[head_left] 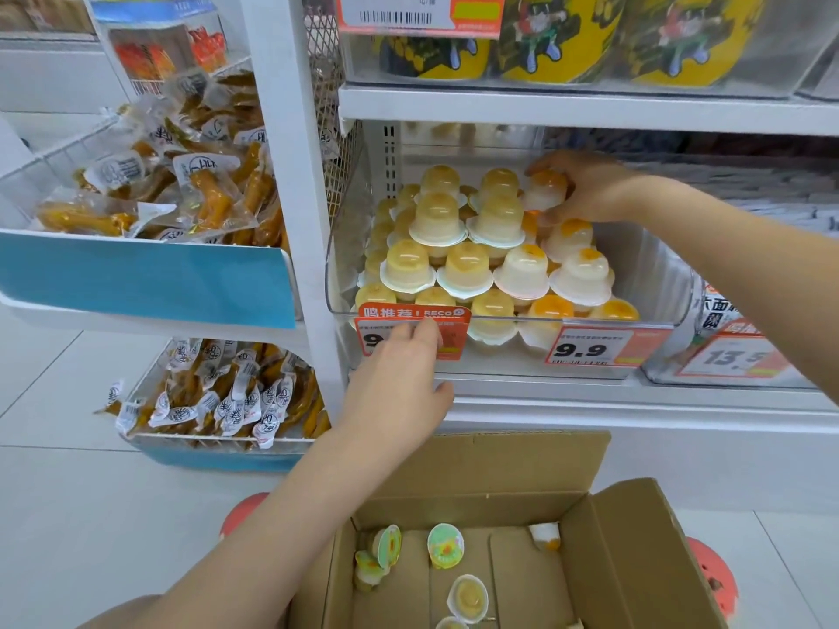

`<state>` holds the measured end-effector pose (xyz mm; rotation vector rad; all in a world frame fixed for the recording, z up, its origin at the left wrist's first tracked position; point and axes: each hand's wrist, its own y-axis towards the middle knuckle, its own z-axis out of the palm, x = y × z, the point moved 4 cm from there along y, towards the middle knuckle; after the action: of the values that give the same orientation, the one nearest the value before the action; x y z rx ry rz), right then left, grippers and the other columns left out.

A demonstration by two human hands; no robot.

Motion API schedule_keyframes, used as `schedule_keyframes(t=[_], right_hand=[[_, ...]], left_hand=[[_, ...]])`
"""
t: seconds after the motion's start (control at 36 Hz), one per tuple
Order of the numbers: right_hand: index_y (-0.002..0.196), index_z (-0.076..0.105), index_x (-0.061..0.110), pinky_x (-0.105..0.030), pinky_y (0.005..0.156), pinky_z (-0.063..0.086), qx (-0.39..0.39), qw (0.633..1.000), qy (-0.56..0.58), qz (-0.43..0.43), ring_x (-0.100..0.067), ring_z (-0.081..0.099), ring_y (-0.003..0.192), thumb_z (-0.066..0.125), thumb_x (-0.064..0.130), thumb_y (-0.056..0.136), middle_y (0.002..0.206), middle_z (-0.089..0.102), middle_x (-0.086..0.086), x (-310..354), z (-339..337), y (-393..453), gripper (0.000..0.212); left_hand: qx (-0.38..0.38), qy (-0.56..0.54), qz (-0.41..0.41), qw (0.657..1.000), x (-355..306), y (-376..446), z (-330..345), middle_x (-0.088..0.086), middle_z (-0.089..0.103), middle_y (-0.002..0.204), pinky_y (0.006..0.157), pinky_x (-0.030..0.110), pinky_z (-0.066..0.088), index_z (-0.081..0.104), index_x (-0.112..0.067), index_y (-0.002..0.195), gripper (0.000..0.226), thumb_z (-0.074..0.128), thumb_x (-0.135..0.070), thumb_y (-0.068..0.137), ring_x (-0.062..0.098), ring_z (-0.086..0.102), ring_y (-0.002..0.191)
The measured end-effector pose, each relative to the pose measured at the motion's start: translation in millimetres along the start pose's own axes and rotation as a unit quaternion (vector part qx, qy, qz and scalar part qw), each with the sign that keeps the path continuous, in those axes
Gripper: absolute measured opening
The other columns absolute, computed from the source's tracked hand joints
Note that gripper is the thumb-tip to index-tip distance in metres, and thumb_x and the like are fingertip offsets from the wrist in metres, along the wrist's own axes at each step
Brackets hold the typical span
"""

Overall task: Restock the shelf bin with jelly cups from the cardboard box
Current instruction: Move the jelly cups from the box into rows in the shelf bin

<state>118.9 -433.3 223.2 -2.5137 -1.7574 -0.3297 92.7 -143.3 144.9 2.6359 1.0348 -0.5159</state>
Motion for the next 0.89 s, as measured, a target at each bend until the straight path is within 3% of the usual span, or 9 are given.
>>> schedule_keyframes(t=[0.19,0.36,0.44,0.5,0.58,0.69,0.81,0.89], right_hand=[[0.143,0.037,0.025,-0.031,0.098,0.041,-0.034,0.996,0.076,0.026,-0.025,0.045,0.127,0.081,0.029,0.073,0.142,0.044,-0.005,-4,-6,-14,0.083],[0.125,0.055,0.016,-0.026,0.093,0.041,-0.207,0.969,0.135,-0.018,-0.022,0.053,0.114,0.071,0.016,0.083,0.125,0.057,-0.002,2,-12,-102,0.045],[0.112,0.061,0.014,-0.032,0.09,0.047,-0.25,0.951,0.172,-0.057,-0.02,0.058,0.1,0.068,0.008,0.083,0.109,0.063,-0.002,11,4,-159,0.031],[0.105,0.063,0.012,-0.026,0.085,0.048,-0.246,0.948,0.193,-0.06,-0.016,0.058,0.091,0.067,0.005,0.083,0.1,0.063,-0.002,16,25,-196,0.023],[0.099,0.063,0.012,-0.016,0.079,0.045,-0.156,0.964,0.208,-0.058,-0.008,0.055,0.084,0.067,0.003,0.083,0.093,0.06,0.007,20,79,-242,0.019],[0.097,0.059,0.02,-0.019,0.08,0.044,0.095,0.981,0.165,-0.032,-0.01,0.056,0.089,0.068,0.009,0.084,0.095,0.06,0.011,6,171,-283,0.019],[0.119,0.056,0.018,-0.023,0.092,0.041,0.321,0.943,0.082,-0.003,-0.013,0.052,0.107,0.062,0.013,0.087,0.114,0.057,0.003,-18,254,-317,0.032],[0.127,0.051,0.017,-0.028,0.095,0.042,0.406,0.914,0.016,-0.001,-0.018,0.05,0.115,0.056,0.011,0.09,0.124,0.053,-0.003,-26,297,-330,0.038]], left_hand=[[-0.009,0.015,0.022,1.0,5,-1,1,-0.005,0.048,0.12,0.07,0.029,0.042,0.045,-0.021,0.116,0.033,0.06,-0.025,0.087,0.017,0.051,0.102],[0.015,0.027,0.035,0.999,17,-12,8,-0.003,0.054,0.114,0.076,0.033,0.047,0.049,-0.022,0.114,0.029,0.059,-0.025,0.087,0.018,0.053,0.101],[0.026,0.018,0.036,0.999,18,-24,22,-0.004,0.056,0.113,0.077,0.034,0.047,0.051,-0.021,0.112,0.027,0.058,-0.023,0.087,0.018,0.055,0.103],[0.053,0.001,0.028,0.998,20,-38,44,-0.007,0.057,0.11,0.074,0.03,0.046,0.052,-0.023,0.109,0.024,0.059,-0.024,0.086,0.015,0.055,0.1],[0.14,-0.022,0.007,0.99,32,-66,92,-0.008,0.057,0.107,0.078,0.029,0.047,0.055,-0.024,0.107,0.022,0.06,-0.024,0.085,0.012,0.055,0.1],[0.273,0.055,0.047,0.959,45,-107,157,-0.002,0.057,0.113,0.086,0.037,0.047,0.053,-0.022,0.114,0.029,0.053,-0.018,0.085,0.02,0.055,0.106],[0.37,0.04,0.071,0.925,44,-142,226,0.0,0.059,0.116,0.084,0.04,0.049,0.053,-0.02,0.113,0.028,0.053,-0.014,0.085,0.022,0.057,0.108],[0.431,0.012,0.076,0.899,36,-161,271,0.004,0.054,0.121,0.085,0.037,0.049,0.052,-0.016,0.117,0.031,0.057,-0.011,0.087,0.025,0.055,0.11]])
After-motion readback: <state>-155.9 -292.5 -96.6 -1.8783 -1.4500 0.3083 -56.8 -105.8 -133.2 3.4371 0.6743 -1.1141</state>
